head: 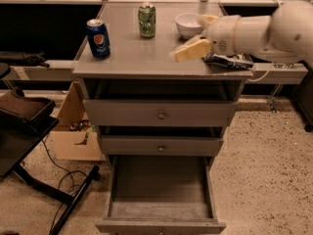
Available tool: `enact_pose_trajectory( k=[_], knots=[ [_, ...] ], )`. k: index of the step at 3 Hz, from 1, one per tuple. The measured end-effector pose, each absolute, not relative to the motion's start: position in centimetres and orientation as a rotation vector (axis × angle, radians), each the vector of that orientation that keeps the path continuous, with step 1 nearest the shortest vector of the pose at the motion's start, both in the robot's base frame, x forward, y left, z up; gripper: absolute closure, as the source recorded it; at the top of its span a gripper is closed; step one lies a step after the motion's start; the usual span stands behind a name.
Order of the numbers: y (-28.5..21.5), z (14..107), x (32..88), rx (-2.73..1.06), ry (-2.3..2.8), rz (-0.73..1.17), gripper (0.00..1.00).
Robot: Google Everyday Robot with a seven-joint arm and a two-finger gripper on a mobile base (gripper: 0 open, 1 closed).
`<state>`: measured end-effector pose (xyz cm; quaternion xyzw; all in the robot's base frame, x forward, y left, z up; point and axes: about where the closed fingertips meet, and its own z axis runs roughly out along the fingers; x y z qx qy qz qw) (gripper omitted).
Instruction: Place pepsi can into bottom drawer
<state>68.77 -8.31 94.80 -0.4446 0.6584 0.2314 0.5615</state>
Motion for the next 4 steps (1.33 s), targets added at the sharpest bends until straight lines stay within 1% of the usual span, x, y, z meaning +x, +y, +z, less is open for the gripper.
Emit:
enact_pose_trajectory(
  k=[1,2,3,4],
  knots=[
    [-2.1,92.5,72.6,-1.098,1.532,0.668,0.0],
    [3.6,91.2,75.2,-1.116,1.512,0.778,0.0],
    [8.3,90.7,77.4,-1.101,1.48,0.848,0.0],
    [12.4,90.8,79.3,-1.065,1.466,0.869,0.0]
  ],
)
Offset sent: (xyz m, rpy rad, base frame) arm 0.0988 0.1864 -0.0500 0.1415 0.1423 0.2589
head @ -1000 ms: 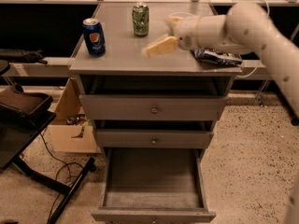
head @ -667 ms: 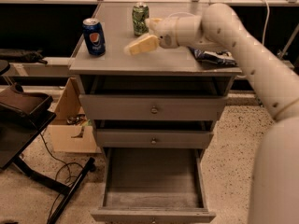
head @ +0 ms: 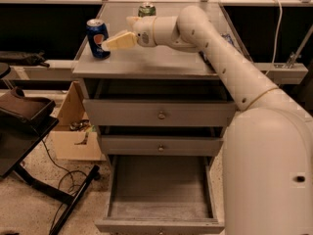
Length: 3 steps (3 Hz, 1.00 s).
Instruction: Place pepsi can into bottom drawer
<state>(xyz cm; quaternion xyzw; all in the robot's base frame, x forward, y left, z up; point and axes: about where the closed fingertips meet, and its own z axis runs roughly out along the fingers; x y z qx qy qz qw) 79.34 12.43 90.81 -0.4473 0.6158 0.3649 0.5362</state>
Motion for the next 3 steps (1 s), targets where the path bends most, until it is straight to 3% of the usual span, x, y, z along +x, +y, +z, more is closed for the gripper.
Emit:
enact_pose_trajectory(
  k=[1,3],
  knots=[
    [15.7,91.0,80.7,-1.026,1.481,0.871,0.0],
    [21.6,90.2,81.8,-1.001,1.499,0.92,0.41]
  ],
)
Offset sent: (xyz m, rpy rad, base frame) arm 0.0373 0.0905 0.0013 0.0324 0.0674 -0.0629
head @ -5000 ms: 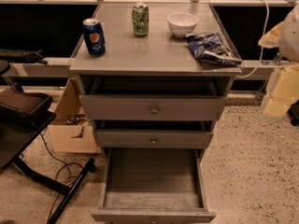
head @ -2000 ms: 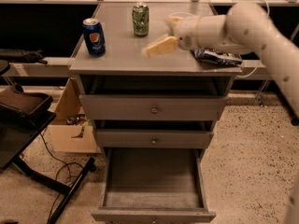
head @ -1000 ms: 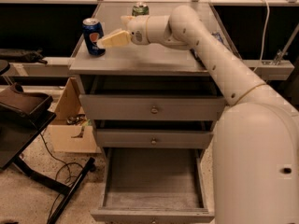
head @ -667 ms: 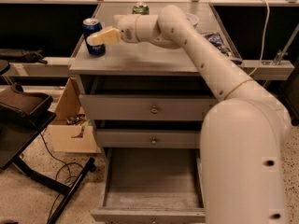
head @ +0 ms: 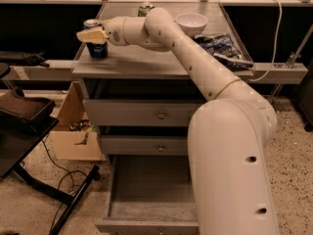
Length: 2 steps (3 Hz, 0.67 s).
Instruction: Place pepsi can into bottom drawer
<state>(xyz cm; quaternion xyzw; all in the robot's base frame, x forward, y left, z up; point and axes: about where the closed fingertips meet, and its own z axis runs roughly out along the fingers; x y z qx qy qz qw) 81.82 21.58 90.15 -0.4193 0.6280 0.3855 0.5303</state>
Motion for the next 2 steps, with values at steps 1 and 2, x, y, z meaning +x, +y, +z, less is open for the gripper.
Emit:
enact_pose_trajectory(
  k=[1,2],
  knots=[
    [21.84,90.08,81.79,-1.003,1.498,0.923,0.66],
    [21.84,90.08,81.79,-1.003,1.498,0.923,0.88]
  ],
)
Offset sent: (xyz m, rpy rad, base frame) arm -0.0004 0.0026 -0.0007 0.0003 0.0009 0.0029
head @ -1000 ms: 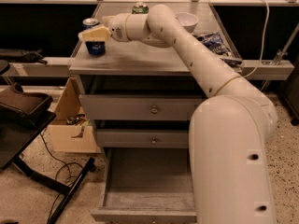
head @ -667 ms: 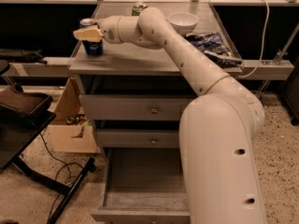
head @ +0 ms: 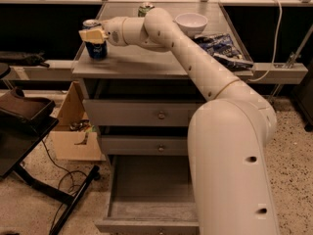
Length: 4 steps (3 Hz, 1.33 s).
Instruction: Place pepsi can into bottom drawer
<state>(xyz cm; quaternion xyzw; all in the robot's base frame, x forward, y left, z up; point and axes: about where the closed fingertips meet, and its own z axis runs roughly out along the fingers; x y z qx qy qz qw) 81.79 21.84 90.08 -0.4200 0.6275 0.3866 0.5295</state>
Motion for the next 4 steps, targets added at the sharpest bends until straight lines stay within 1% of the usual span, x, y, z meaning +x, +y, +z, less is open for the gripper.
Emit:
enact_pose_trajectory(
  k=[1,2,3,4],
  knots=[
    [21.3,90.7,80.9,-1.008,1.495,0.905,1.0],
    [18.0,95.3,78.4,-0.966,1.422,0.825,1.0],
    [14.2,98.5,74.5,-0.876,1.365,0.751,1.0],
    [12.1,96.6,70.3,-0.804,1.382,0.753,1.0]
  ],
)
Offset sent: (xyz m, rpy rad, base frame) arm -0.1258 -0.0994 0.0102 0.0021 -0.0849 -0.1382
